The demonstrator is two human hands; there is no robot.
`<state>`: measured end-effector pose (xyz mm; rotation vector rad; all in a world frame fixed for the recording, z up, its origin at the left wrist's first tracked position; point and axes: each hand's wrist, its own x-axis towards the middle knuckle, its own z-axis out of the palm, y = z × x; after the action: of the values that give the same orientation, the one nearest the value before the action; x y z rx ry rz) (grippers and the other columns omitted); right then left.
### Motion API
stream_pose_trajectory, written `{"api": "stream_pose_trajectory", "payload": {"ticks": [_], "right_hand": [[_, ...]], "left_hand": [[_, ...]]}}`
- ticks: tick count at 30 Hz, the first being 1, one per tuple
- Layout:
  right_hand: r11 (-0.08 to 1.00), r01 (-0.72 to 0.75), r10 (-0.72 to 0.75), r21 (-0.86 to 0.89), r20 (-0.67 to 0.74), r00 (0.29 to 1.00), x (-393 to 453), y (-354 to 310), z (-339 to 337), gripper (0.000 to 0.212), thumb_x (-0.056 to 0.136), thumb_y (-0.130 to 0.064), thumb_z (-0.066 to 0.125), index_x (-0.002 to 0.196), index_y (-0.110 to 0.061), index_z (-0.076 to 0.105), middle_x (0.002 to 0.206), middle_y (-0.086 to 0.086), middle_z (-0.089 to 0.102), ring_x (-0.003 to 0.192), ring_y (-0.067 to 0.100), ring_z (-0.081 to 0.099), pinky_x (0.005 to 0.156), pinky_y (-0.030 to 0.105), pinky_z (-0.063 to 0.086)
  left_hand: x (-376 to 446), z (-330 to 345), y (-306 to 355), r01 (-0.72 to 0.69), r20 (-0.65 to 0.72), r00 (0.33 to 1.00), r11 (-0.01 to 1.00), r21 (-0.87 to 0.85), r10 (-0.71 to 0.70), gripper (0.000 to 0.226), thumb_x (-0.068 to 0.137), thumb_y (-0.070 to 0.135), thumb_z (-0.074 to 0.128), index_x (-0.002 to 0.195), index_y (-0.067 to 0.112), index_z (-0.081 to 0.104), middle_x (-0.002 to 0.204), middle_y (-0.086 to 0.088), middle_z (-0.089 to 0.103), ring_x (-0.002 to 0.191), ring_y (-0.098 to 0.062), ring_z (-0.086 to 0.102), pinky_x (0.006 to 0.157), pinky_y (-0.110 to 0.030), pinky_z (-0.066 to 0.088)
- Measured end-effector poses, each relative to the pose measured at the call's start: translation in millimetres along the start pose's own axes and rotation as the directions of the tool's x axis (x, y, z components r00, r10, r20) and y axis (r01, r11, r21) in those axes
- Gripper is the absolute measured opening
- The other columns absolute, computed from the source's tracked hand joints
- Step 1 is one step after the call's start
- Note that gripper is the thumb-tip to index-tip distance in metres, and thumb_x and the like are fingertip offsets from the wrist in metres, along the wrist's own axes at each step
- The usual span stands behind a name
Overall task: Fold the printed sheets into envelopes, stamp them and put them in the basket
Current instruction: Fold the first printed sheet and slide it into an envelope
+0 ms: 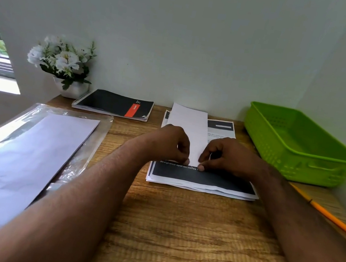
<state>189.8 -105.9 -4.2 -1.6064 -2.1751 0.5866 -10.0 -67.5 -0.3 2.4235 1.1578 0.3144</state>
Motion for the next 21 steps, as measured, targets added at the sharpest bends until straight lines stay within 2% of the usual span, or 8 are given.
{"api": "stream_pose_trajectory", "payload": {"ticks": [4, 8, 11, 14, 16, 18, 20, 21], "right_hand": [[0.984, 0.123, -0.125, -0.126, -0.014, 0.992, 3.4, 7.0, 1.3, 0.009, 0.074, -0.029, 0.080, 0.081, -0.024, 0.076, 0.083, -0.012, 0.069, 0.076, 0.002, 0.061, 0.067, 0.016, 0.046], [0.948, 0.199, -0.219, -0.248, -0.059, 0.974, 7.3, 9.0, 6.2, 0.011, 0.084, -0.027, 0.069, 0.081, -0.018, 0.074, 0.083, -0.007, 0.066, 0.076, 0.009, 0.061, 0.071, 0.030, 0.049], [0.922, 0.284, -0.343, -0.264, -0.214, 0.914, 9.1, 9.3, 11.0, 0.018, 0.087, -0.028, 0.063, 0.082, -0.014, 0.074, 0.082, -0.002, 0.067, 0.072, 0.010, 0.060, 0.065, 0.028, 0.047], [0.937, 0.322, -0.348, -0.138, -0.459, 0.818, 8.5, 8.1, 11.8, 0.014, 0.088, -0.024, 0.067, 0.091, -0.012, 0.073, 0.089, 0.001, 0.067, 0.077, 0.006, 0.059, 0.067, 0.023, 0.049], [0.932, 0.360, -0.299, -0.039, -0.644, 0.704, 9.3, 6.8, 12.8, 0.023, 0.087, -0.023, 0.068, 0.109, -0.014, 0.068, 0.107, 0.001, 0.061, 0.090, 0.006, 0.059, 0.074, 0.023, 0.053], [0.940, 0.339, -0.233, -0.019, -0.763, 0.603, 12.6, 9.2, 13.5, 0.047, 0.087, -0.026, 0.068, 0.131, -0.020, 0.053, 0.128, -0.004, 0.046, 0.110, 0.012, 0.054, 0.085, 0.022, 0.051], [0.956, 0.293, -0.169, 0.001, -0.816, 0.553, 17.4, 14.0, 13.9, 0.057, 0.086, -0.031, 0.067, 0.138, -0.020, 0.046, 0.137, -0.008, 0.033, 0.127, 0.017, 0.044, 0.096, 0.031, 0.048], [0.964, 0.264, -0.133, 0.017, -0.832, 0.539, 19.6, 16.6, 14.3, 0.058, 0.086, -0.033, 0.067, 0.139, -0.019, 0.046, 0.140, -0.007, 0.030, 0.132, 0.017, 0.038, 0.101, 0.036, 0.045]], "left_hand": [[1.9, 0.0, -0.4, -0.008, 0.019, 1.000, 1.000, -0.002, 0.008, 0.021, 0.077, 0.034, 0.078, 0.089, 0.018, 0.076, 0.090, 0.006, 0.071, 0.082, -0.008, 0.063, 0.065, -0.016, 0.046], [4.1, 4.5, 5.2, -0.064, -0.009, 0.998, 0.994, 0.091, 0.065, 0.024, 0.083, 0.031, 0.074, 0.102, 0.017, 0.074, 0.099, 0.003, 0.070, 0.083, -0.008, 0.061, 0.066, -0.015, 0.044], [6.7, 4.8, 5.9, -0.087, -0.086, 0.991, 0.980, 0.178, 0.103, 0.021, 0.091, 0.021, 0.062, 0.110, 0.017, 0.071, 0.107, -0.003, 0.069, 0.094, -0.018, 0.063, 0.084, -0.032, 0.052], [6.4, 1.8, 9.7, -0.118, -0.261, 0.949, 0.969, 0.219, 0.175, 0.022, 0.094, 0.010, 0.051, 0.109, 0.013, 0.067, 0.106, -0.006, 0.064, 0.097, -0.021, 0.059, 0.085, -0.035, 0.049], [5.5, -3.4, 9.8, -0.177, -0.491, 0.828, 0.957, 0.229, 0.271, 0.020, 0.092, 0.006, 0.047, 0.104, 0.008, 0.062, 0.101, -0.008, 0.060, 0.092, -0.019, 0.053, 0.081, -0.034, 0.047], [3.3, -9.8, 7.3, -0.264, -0.744, 0.582, 0.941, 0.211, 0.330, 0.016, 0.090, 0.007, 0.044, 0.095, 0.004, 0.059, 0.090, -0.009, 0.056, 0.083, -0.017, 0.048, 0.070, -0.032, 0.044], [-0.9, -18.6, 5.7, -0.363, -0.912, 0.346, 0.928, 0.087, 0.221, 0.010, 0.090, 0.003, 0.043, 0.085, 0.005, 0.051, 0.079, 0.002, 0.049, 0.072, -0.011, 0.044, 0.062, -0.026, 0.037], [-4.1, -23.6, 6.1, -0.403, -0.955, 0.271, 0.915, 0.000, 0.119, 0.010, 0.093, 0.002, 0.043, 0.084, 0.005, 0.048, 0.076, 0.009, 0.045, 0.068, -0.004, 0.042, 0.059, -0.022, 0.035]]}}
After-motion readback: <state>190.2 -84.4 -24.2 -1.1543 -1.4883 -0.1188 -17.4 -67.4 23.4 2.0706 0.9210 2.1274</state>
